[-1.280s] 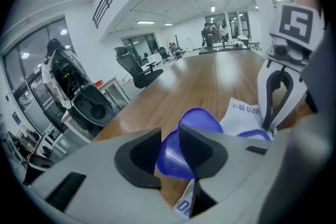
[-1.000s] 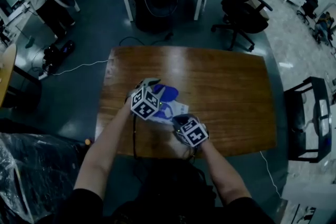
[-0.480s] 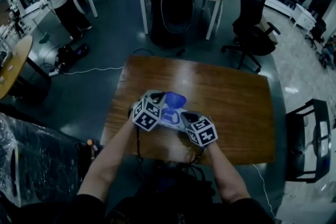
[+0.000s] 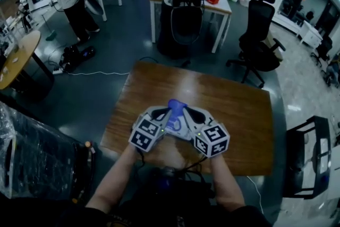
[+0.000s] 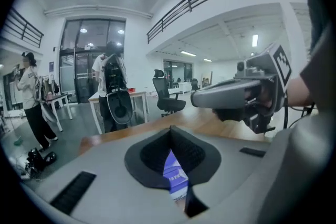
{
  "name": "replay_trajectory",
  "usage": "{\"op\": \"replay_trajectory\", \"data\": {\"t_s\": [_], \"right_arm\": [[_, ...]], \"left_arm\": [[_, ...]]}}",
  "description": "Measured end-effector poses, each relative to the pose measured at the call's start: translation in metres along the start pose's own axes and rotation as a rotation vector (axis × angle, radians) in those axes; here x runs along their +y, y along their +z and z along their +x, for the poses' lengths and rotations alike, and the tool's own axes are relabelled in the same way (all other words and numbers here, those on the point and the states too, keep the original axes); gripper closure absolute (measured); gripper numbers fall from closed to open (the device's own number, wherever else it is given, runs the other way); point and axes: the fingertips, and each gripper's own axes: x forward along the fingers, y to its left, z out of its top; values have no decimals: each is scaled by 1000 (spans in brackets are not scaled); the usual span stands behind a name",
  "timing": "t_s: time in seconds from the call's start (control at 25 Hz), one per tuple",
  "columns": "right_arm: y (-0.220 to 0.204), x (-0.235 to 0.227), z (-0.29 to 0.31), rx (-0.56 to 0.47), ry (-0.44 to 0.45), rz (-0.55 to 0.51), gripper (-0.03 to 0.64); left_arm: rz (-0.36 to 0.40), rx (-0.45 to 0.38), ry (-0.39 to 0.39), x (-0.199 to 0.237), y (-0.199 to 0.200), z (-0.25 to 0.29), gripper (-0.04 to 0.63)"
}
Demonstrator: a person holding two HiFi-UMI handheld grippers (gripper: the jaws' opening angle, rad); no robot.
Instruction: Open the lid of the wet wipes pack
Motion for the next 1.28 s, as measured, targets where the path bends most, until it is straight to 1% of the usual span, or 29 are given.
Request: {"op": "replay_trajectory", "data": {"t_s": [0.16, 0.28, 0.44, 0.52, 0.68, 0.92, 1.28], "right_arm": [[35, 13, -13, -109, 41, -1, 606], [56, 19, -22, -172, 69, 0, 606], [72, 22, -31, -219, 69, 16, 607], [74, 20, -34, -230, 62, 29, 607], [81, 22, -35, -237, 74, 12, 607], [84, 24, -35, -241, 81, -2, 607], [85, 26, -37, -234, 78, -14, 607]], "left_arm": [[-80, -87, 5, -5, 25, -21, 589], [-73, -136, 7, -10, 46, -33, 589], [-50, -190, 19, -12, 73, -48, 589], [-43, -209, 26, -14, 83, -52, 589], [-35, -222, 41, -15, 92, -56, 589], [-36, -240, 56, -12, 96, -59, 589], [-19, -249, 64, -13, 100, -61, 589]]}}
